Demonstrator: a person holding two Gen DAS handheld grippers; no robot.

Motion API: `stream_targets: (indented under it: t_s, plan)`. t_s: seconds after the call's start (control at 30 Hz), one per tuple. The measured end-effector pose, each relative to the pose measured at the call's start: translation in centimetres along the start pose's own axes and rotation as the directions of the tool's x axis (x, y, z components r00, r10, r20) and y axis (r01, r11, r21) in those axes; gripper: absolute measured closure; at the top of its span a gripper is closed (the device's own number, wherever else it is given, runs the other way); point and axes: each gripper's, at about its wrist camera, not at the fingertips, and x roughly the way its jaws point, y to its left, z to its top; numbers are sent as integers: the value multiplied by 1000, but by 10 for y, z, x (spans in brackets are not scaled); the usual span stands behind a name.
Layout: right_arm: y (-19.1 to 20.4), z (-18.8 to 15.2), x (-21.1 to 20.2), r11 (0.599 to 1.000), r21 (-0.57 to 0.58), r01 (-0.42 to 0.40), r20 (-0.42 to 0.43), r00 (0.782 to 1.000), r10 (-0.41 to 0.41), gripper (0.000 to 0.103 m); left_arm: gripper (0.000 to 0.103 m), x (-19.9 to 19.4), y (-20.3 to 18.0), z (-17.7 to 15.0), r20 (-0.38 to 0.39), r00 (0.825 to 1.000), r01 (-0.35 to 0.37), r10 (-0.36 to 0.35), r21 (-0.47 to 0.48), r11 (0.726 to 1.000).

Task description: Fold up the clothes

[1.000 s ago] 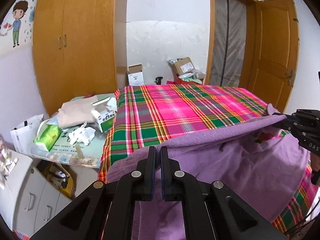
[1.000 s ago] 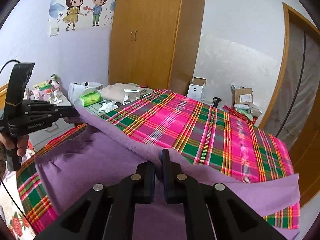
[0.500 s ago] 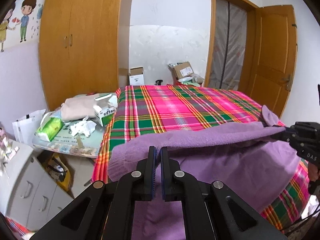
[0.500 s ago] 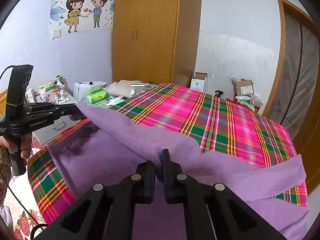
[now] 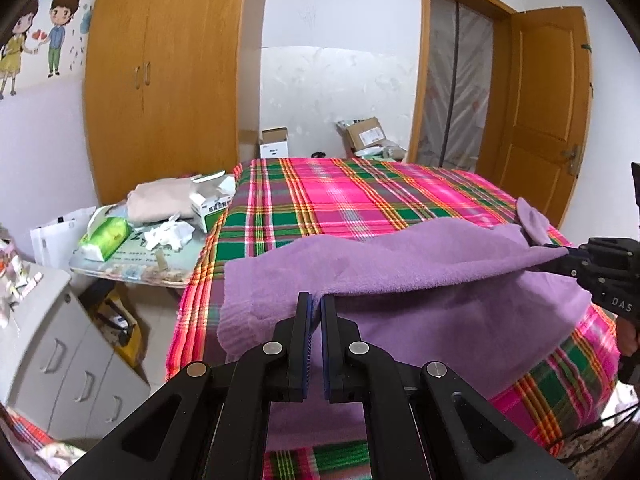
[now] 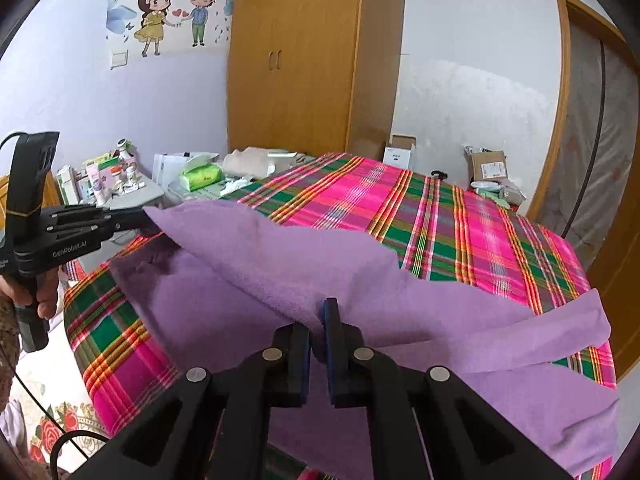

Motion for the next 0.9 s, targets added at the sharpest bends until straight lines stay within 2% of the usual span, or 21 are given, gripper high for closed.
stream_targets:
  t_s: [0.17, 0.33, 0.53, 0.67, 0.73, 0.77, 0.8, 0.83, 0.9]
  plan:
    - [8, -13, 1, 1000, -14, -13, -34, 999, 13, 96, 99, -6, -3, -10, -13, 1000, -19, 20, 38, 999]
    - [13, -29, 11, 1000, -18, -24, -86, 996, 23, 96, 99, -1, 3, -31, -59, 998, -35, 36, 10, 999]
    - [15, -42, 20, 1000, -13, -18, -123, 992, 16, 96, 99, 3, 19, -48, -84, 996, -40, 33, -85, 996]
    - [17, -46, 21, 1000, -11, -11, -133, 991, 9, 96, 99, 0, 36, -49, -84, 995, 34, -55, -234, 972]
    - [17, -48, 22, 1000, -7, -8, -137, 990, 7, 96, 87, 2, 48, -49, -82, 990, 80, -114, -338, 938]
    - [16, -49, 22, 1000, -4, -7, -140, 990, 7, 96, 83, 6, 56, -51, -91, 983, 106, -157, -414, 904]
    - [16, -50, 23, 1000, -2, -6, -143, 990, 6, 96, 74, 10, 66, -52, -97, 975, 129, -201, -492, 861]
    - [16, -51, 23, 1000, -1, -6, -146, 989, 5, 96, 72, 17, 76, -56, -113, 962, 141, -250, -579, 803]
    - [15, -54, 24, 1000, 1, -5, -150, 989, 5, 96, 72, 27, 89, -62, -108, 945, 156, -310, -684, 713]
